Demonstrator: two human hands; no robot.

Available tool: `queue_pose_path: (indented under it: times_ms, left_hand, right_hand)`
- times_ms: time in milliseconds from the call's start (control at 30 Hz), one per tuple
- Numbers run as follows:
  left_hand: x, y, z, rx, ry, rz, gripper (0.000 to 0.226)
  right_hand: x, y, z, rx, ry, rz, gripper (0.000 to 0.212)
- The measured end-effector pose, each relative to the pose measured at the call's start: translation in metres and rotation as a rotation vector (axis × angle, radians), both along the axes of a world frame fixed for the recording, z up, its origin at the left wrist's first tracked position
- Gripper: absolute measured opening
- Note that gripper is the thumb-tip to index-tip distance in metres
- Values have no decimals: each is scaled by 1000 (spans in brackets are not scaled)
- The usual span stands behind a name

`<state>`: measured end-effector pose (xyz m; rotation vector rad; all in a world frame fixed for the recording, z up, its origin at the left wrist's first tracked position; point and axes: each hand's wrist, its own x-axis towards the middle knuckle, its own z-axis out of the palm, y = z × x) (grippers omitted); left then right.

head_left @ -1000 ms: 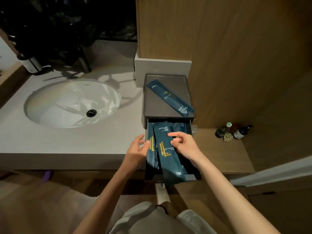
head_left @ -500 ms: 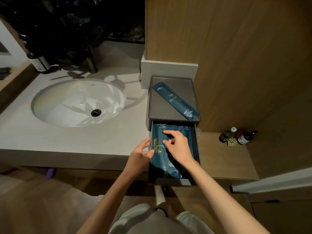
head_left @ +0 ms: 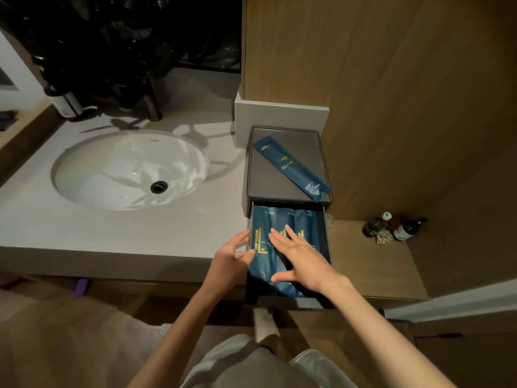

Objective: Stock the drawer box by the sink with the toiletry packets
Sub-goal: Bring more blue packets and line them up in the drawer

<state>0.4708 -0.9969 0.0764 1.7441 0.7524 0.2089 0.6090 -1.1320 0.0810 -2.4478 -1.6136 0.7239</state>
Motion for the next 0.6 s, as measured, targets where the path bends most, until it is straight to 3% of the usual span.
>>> queue_pose_path:
  times_ms: [233,300,433,600]
  left_hand:
    - [5,0,-7,64,-30,-19,62]
    - [10,0,-8,67,-49,-11,63]
    - [13,3,-8,61,-39,33,60]
    - [11,6,-7,83,-18,51,55]
  right_hand:
    - [5,1,12,4,62,-38,87]
    - [11,2,26,126,66,-90,69]
    - [34,11,58,461,-110,-229,39]
    - [81,39,63,466,-183,-446,44]
